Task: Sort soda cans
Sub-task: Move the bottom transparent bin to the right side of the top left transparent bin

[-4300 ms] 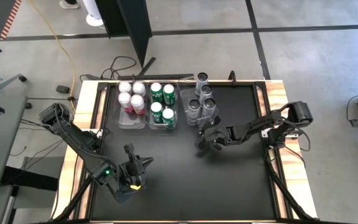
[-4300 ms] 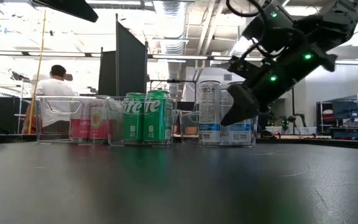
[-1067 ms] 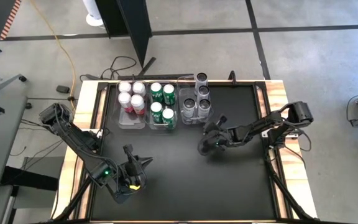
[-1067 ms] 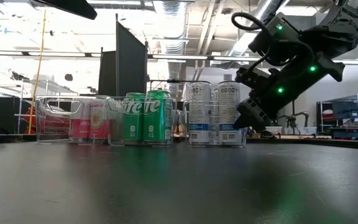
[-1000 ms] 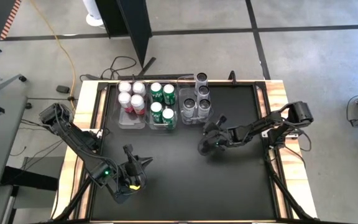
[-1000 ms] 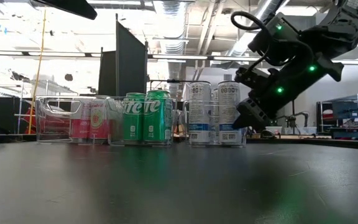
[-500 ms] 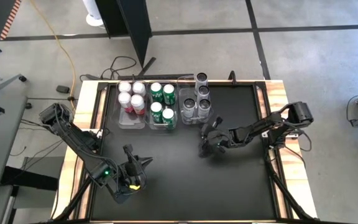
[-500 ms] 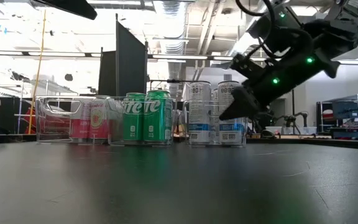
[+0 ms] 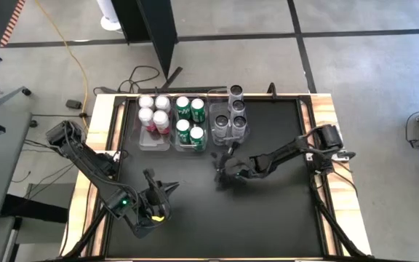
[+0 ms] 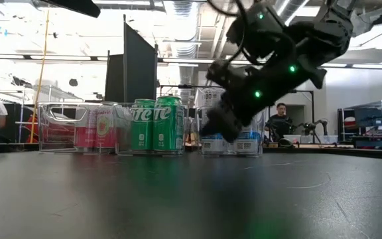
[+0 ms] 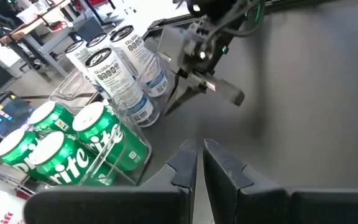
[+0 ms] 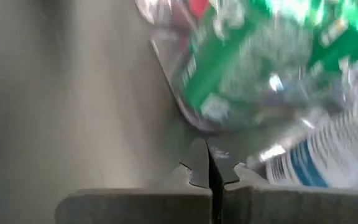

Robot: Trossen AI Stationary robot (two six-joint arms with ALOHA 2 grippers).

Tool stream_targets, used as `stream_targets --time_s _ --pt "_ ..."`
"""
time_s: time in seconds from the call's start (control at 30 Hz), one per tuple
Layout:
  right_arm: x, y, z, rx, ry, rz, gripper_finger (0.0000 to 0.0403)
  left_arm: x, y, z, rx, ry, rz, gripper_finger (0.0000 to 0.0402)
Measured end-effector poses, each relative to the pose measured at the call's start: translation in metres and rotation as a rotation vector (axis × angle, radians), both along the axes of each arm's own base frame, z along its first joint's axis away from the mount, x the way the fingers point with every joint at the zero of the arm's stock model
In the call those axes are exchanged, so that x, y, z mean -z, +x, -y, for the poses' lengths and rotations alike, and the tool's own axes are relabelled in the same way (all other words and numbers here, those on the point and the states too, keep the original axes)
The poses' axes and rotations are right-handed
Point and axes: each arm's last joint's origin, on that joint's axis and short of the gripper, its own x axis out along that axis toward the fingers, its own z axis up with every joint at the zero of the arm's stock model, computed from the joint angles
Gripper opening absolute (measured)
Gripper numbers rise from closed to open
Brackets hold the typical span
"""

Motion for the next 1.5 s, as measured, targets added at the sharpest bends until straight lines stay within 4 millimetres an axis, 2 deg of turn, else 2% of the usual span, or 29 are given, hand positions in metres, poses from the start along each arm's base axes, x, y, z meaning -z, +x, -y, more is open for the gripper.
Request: stream_targets --time_s 0.1,0.23,0.37,0.57,0.7,0.9,1.07,1.3,1.5 --pt "0.01 -0.005 -0.002 0.041 -0.004 -0.066 0.0 0.001 -0.006 0.004 0.013 -0.004 -0.006 0.0022" --pt "0.013 -0.025 -0.004 0.122 0.005 -0.098 0.0 0.003 -0.014 0.006 0.007 0.002 0.006 0.0022" --pt "0.013 -0.055 0.001 0.213 0.033 -0.027 0.0 0.003 -0.018 0.007 -0.003 0.005 0.019 0.0022" --pt "0.014 -0.114 0.011 0.39 0.059 0.119 0.0 0.003 -0.018 0.007 -0.009 0.002 0.029 0.0022" --pt "0.008 -0.136 0.021 0.499 0.079 0.233 0.0 0.003 -0.018 0.007 -0.016 0.011 0.04 0.0022" --pt "-0.004 -0.136 0.048 0.603 0.057 0.261 0.0 0.002 -0.014 0.003 -0.034 0.019 0.043 0.0022" --pt "-0.011 -0.127 0.066 0.589 0.067 0.215 0.0 0.002 -0.014 0.003 -0.034 0.021 0.041 0.0022" --pt "-0.016 -0.121 0.076 0.513 0.091 0.187 0.0 0.003 -0.014 0.003 -0.033 0.026 0.036 0.0022" --pt "-0.017 -0.12 0.077 0.458 0.12 0.178 0.0 0.003 -0.014 0.003 -0.033 0.026 0.035 0.0022"
